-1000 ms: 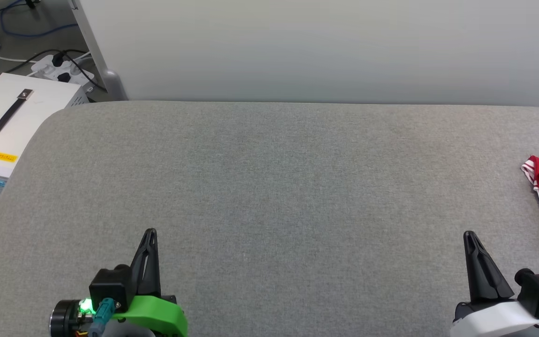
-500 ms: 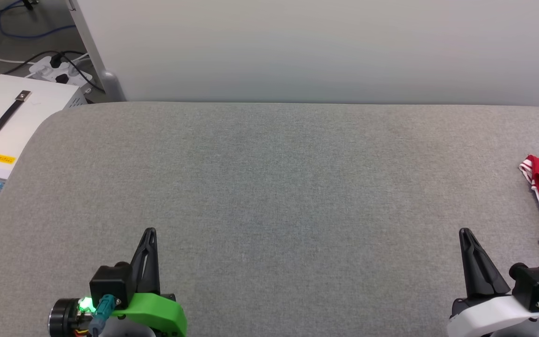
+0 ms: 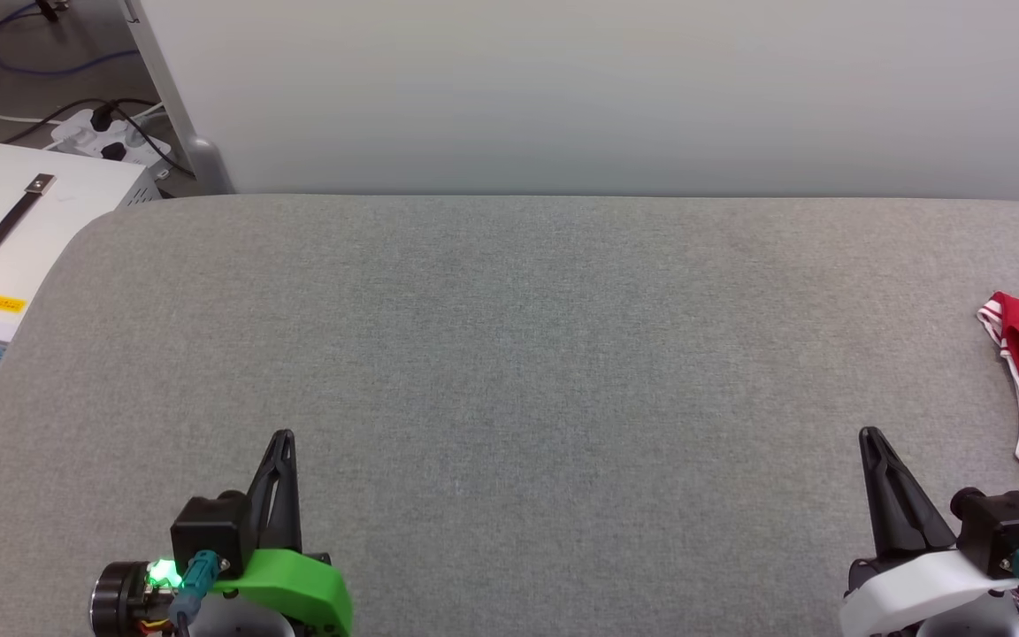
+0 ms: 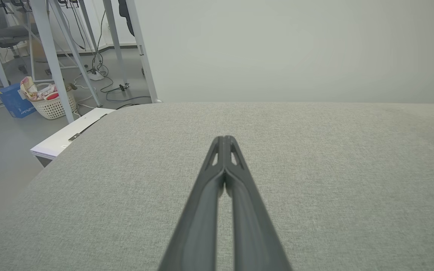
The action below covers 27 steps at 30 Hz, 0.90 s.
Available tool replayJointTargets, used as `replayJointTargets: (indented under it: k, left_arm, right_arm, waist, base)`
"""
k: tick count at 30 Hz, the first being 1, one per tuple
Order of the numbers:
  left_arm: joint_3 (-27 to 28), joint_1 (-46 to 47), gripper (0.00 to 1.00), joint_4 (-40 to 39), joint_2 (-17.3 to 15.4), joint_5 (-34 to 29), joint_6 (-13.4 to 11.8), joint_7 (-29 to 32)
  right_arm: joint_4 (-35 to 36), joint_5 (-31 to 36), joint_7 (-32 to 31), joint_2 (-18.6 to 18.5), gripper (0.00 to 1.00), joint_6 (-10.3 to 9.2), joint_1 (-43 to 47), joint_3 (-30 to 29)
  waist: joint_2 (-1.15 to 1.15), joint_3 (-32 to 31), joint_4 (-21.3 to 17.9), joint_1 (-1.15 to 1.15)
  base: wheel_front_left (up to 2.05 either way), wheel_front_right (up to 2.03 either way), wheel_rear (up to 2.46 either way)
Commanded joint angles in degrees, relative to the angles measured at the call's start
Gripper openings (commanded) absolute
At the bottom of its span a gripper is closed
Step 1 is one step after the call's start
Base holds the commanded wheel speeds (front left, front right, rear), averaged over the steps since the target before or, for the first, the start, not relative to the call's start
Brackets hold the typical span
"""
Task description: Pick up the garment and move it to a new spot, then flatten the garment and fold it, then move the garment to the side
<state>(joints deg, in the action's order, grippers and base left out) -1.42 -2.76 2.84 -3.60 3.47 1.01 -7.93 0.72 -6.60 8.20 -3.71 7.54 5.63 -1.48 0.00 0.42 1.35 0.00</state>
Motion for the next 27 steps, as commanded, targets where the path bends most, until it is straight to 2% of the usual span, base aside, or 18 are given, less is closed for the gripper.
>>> replayJointTargets:
  k: [1, 27]
  left_arm:
    - [0.3, 1.2, 0.0, -0.4, 0.3, -0.7, -0.4, 0.4]
    - [0.7, 1.8, 0.0, -1.3, 0.5, -1.8, -0.6, 3.4]
  right_arm:
    - [-0.2, 0.7, -0.5, 0.2, 0.0, -0.03, -1.4, 0.1]
    - [-0.4, 3.0, -3.6, 0.4, 0.0, -0.04, -3.1, 0.7]
  waist:
    - [0.0, 0.0, 0.0, 0.0]
    - [0.0, -0.2, -0.6, 0.0]
  base:
    - [0.0, 0.0, 0.0]
    - [0.0, 0.0, 0.0]
